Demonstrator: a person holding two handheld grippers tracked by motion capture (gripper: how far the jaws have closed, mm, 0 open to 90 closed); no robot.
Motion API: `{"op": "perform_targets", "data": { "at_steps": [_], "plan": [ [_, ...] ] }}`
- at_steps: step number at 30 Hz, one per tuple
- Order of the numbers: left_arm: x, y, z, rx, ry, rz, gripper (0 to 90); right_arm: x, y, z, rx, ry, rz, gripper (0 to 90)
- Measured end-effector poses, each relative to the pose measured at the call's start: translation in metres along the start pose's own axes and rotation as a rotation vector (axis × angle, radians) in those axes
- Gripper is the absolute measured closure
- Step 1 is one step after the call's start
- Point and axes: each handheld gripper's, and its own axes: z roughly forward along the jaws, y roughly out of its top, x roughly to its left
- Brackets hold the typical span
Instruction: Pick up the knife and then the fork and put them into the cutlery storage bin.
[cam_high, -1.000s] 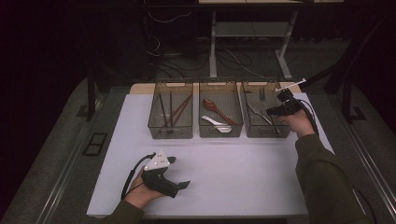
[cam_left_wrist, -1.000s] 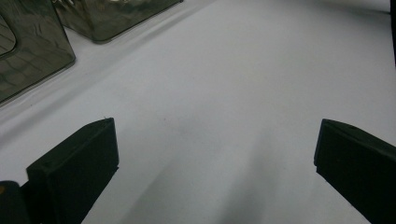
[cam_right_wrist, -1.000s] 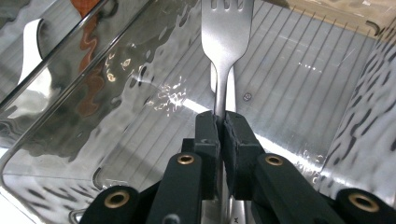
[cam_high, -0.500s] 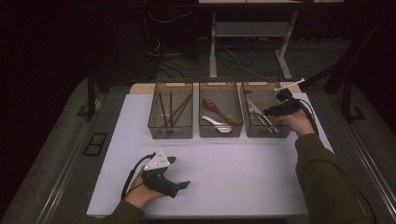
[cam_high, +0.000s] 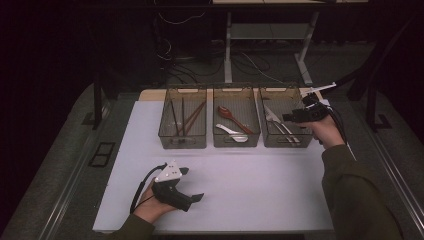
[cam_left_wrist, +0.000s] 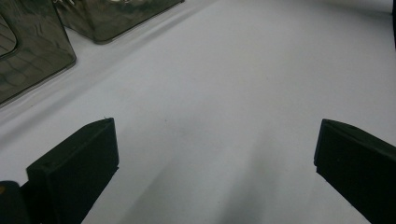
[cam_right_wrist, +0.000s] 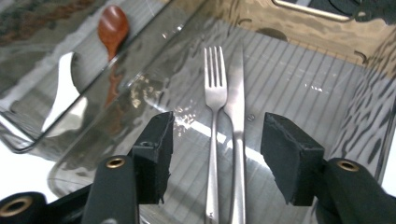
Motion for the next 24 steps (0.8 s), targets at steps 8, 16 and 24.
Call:
{"op": "perform_targets", "data": {
  "at_steps": [8, 16, 24],
  "plan": [
    [0.000, 0.000, 0.000, 0.003, 0.006, -0.001, 0.0, 0.008, -0.009, -0.013, -0.063, 0.038, -0.001, 35.9],
    [0.001, -0.001, 0.000, 0.003, 0.006, -0.005, 0.0, 0.017, -0.024, -0.023, -0.120, 0.051, -0.015, 28.3],
    [0.002, -0.001, -0.001, 0.001, 0.005, -0.003, 0.0, 0.031, -0.042, -0.035, -0.175, 0.085, -0.043, 23.5]
  ]
}}
